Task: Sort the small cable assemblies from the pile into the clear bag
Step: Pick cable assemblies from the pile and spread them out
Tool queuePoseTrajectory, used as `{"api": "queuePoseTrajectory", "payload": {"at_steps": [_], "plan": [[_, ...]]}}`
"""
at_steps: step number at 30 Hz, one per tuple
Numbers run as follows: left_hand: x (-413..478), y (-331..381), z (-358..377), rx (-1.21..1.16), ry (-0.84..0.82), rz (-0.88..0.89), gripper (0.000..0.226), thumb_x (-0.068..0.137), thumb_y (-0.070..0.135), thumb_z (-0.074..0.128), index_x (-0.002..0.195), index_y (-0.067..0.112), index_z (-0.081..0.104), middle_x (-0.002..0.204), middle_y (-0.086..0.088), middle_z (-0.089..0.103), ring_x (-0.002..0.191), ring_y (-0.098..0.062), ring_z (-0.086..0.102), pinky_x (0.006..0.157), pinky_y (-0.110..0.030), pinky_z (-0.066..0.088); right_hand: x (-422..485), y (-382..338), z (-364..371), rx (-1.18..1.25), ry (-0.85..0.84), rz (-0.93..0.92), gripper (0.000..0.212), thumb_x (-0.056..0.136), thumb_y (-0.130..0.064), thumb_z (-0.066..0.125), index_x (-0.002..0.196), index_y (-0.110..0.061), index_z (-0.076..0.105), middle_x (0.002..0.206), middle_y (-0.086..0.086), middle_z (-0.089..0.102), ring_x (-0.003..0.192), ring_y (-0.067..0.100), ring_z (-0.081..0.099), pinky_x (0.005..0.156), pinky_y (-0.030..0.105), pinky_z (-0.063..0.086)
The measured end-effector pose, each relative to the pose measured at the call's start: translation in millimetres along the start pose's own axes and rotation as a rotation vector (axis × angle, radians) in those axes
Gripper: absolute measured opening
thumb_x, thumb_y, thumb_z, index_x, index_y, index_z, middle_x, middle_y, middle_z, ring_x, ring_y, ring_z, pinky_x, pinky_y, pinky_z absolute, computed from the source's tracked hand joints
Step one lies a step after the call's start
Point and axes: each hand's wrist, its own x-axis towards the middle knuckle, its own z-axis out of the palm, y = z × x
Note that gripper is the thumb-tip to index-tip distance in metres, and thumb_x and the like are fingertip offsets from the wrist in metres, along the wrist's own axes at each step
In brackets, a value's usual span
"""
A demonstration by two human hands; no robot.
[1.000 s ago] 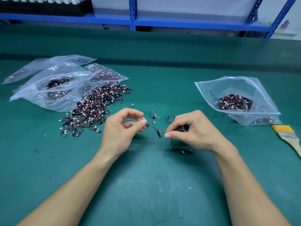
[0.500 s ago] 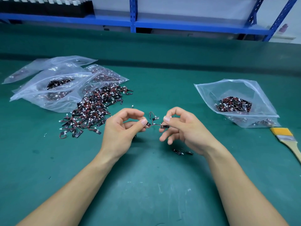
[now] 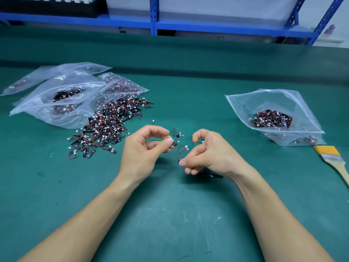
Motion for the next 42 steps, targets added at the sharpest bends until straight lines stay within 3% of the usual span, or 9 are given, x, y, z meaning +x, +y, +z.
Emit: {"api": "queuePoseTrajectory", "payload": {"at_steps": [6, 12, 15, 21, 24, 30, 34, 39, 42], "plan": [[-1.4, -1.9, 1.8, 0.008, 0.004, 0.01, 0.017, 0.084, 0.0, 0.074, 0.091, 0.014, 0.066, 0.082, 0.008, 0.071, 0.071, -0.017, 0.074, 0.066, -0.021, 0.056, 0.7, 4.7, 1.1, -0.161, -0.09, 0.043, 0.054, 0.073, 0.001, 0.084, 0.094, -0.015, 0.036, 0.075, 0.02, 0.074, 0.053, 0.025, 0.065, 0.051, 0.029, 0.054], [5.7, -0.6, -8.8, -0.009, 0.133, 0.07, 0.021, 0.086, 0.0, 0.072, 0.093, 0.019, 0.067, 0.085, 0.006, 0.073, 0.071, -0.016, 0.072, 0.069, -0.023, 0.057, -6.6, -0.5, -25.3, -0.364, -0.201, 0.032, 0.017, 0.076, -0.011, 0.085, 0.078, -0.019, 0.07, 0.071, 0.008, 0.074, 0.058, 0.017, 0.068, 0.049, 0.02, 0.045], [8.6, 0.2, -12.9, 0.021, 0.106, 0.087, 0.024, 0.087, -0.002, 0.07, 0.095, 0.02, 0.067, 0.089, 0.004, 0.075, 0.076, -0.013, 0.071, 0.071, -0.023, 0.057, -6.7, -1.7, -32.4, -0.35, -0.11, -0.03, 0.012, 0.079, -0.011, 0.083, 0.073, -0.018, 0.075, 0.072, 0.007, 0.074, 0.058, 0.015, 0.066, 0.048, 0.017, 0.043], [3.5, -6.3, -16.2, 0.427, -0.269, 0.17, 0.036, 0.082, -0.002, 0.076, 0.101, 0.028, 0.067, 0.096, 0.012, 0.074, 0.07, -0.011, 0.072, 0.071, -0.02, 0.055, 1.1, 4.6, -31.5, -0.282, 0.156, -0.141, 0.009, 0.08, -0.025, 0.084, 0.076, -0.021, 0.076, 0.071, -0.006, 0.068, 0.063, 0.013, 0.052, 0.066, 0.023, 0.043], [4.7, -10.9, -15.9, 0.569, -0.35, 0.23, 0.038, 0.082, 0.003, 0.078, 0.105, 0.03, 0.066, 0.095, 0.012, 0.071, 0.068, -0.009, 0.07, 0.067, -0.017, 0.052, 3.8, 6.5, -25.0, -0.296, 0.197, -0.17, 0.009, 0.079, -0.025, 0.085, 0.074, -0.024, 0.077, 0.064, -0.013, 0.063, 0.059, 0.006, 0.05, 0.062, 0.016, 0.041], [9.6, -13.6, -15.9, 0.697, -0.339, 0.345, 0.032, 0.08, 0.009, 0.082, 0.108, 0.019, 0.069, 0.091, 0.012, 0.069, 0.067, -0.006, 0.065, 0.065, -0.019, 0.051, 7.9, 9.9, -11.0, -0.385, 0.291, -0.12, 0.015, 0.076, -0.027, 0.086, 0.066, -0.021, 0.075, 0.073, -0.002, 0.074, 0.056, 0.004, 0.051, 0.055, 0.015, 0.039], [13.9, -9.6, -26.2, 0.736, -0.209, 0.398, 0.024, 0.083, 0.014, 0.08, 0.103, 0.02, 0.07, 0.086, 0.015, 0.068, 0.066, -0.007, 0.061, 0.065, -0.023, 0.051, 9.8, 14.3, 0.8, -0.467, 0.291, -0.09, 0.017, 0.075, -0.025, 0.084, 0.062, -0.022, 0.074, 0.055, -0.013, 0.065, 0.046, 0.001, 0.047, 0.051, 0.015, 0.039], [18.8, -8.5, -51.9, 0.987, -0.307, 0.246, 0.023, 0.077, 0.045, 0.068, 0.098, 0.034, 0.067, 0.079, 0.022, 0.061, 0.078, 0.002, 0.05, 0.076, -0.031, 0.047, 8.4, 13.4, 4.9, -0.604, 0.311, -0.06, 0.02, 0.074, -0.044, 0.082, 0.064, -0.028, 0.074, 0.057, -0.015, 0.065, 0.053, 0.001, 0.051, 0.058, 0.024, 0.044], [18.1, -9.9, -54.4, 1.059, -0.389, 0.149, 0.017, 0.08, 0.042, 0.073, 0.096, 0.037, 0.068, 0.075, 0.023, 0.061, 0.082, -0.001, 0.05, 0.082, -0.036, 0.05, 7.3, 8.9, -5.3, -0.518, 0.37, -0.108, 0.027, 0.08, -0.039, 0.078, 0.06, -0.022, 0.07, 0.053, -0.012, 0.058, 0.049, 0.004, 0.043, 0.051, 0.017, 0.037]]}}
